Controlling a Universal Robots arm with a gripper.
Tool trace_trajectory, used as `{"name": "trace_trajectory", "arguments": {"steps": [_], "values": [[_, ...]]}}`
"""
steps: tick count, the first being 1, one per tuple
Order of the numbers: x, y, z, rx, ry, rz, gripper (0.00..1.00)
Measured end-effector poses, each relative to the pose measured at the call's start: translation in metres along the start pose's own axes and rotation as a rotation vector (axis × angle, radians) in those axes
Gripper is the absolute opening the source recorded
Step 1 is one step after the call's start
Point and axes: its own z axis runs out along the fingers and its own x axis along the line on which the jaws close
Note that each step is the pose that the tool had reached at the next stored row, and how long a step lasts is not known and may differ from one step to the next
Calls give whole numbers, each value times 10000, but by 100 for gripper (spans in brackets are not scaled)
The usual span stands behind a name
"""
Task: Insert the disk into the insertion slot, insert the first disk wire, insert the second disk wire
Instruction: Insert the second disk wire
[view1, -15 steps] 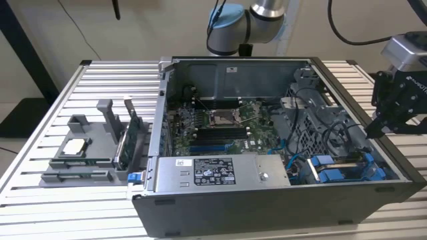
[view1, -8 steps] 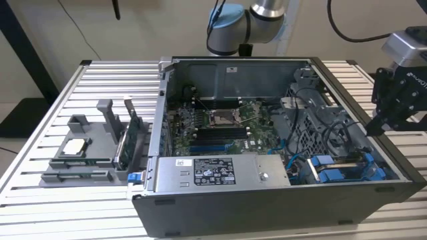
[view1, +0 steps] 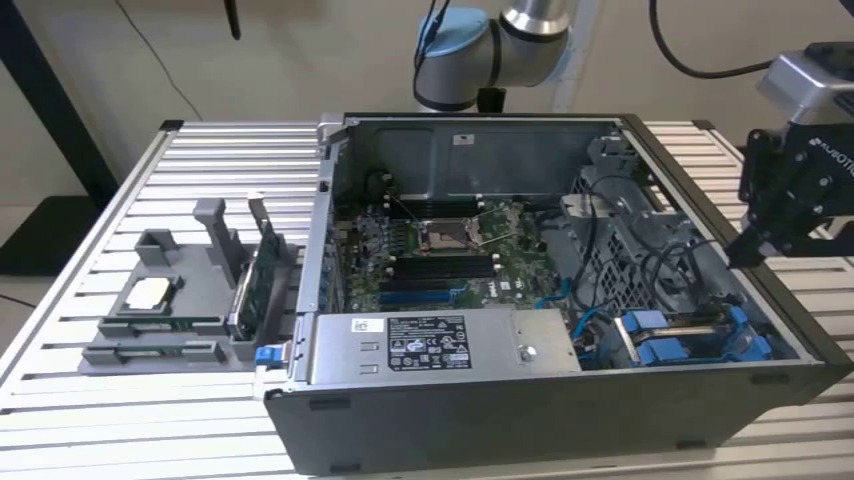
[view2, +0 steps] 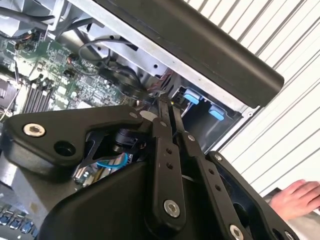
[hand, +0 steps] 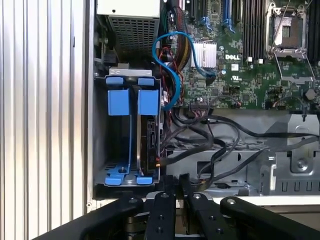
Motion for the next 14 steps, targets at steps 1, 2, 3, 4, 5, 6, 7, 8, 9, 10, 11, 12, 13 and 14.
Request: {"name": "trace_trajectory", "arguments": {"steps": [1, 2, 3, 4, 5, 6, 7, 8, 9, 10, 11, 12, 13, 14], "values": [[-1, 11, -7, 1, 0, 4, 16], [-1, 21, -14, 1, 0, 8, 16], [-2, 31, -21, 1, 0, 11, 16], [-3, 42, -28, 1, -1, 14, 16], [-3, 51, -36, 2, -1, 18, 16], [-4, 60, -43, 2, 0, 21, 16], [-5, 69, -49, 2, -1, 24, 16], [-5, 80, -57, 2, -1, 28, 16], [-6, 89, -63, 3, -1, 31, 16], [-7, 100, -69, 3, -2, 34, 16], [-7, 110, -75, 3, -3, 38, 16], [-8, 122, -81, 4, -2, 41, 16], [-8, 134, -86, 4, -3, 44, 16], [-9, 146, -91, 4, -3, 47, 16]]}}
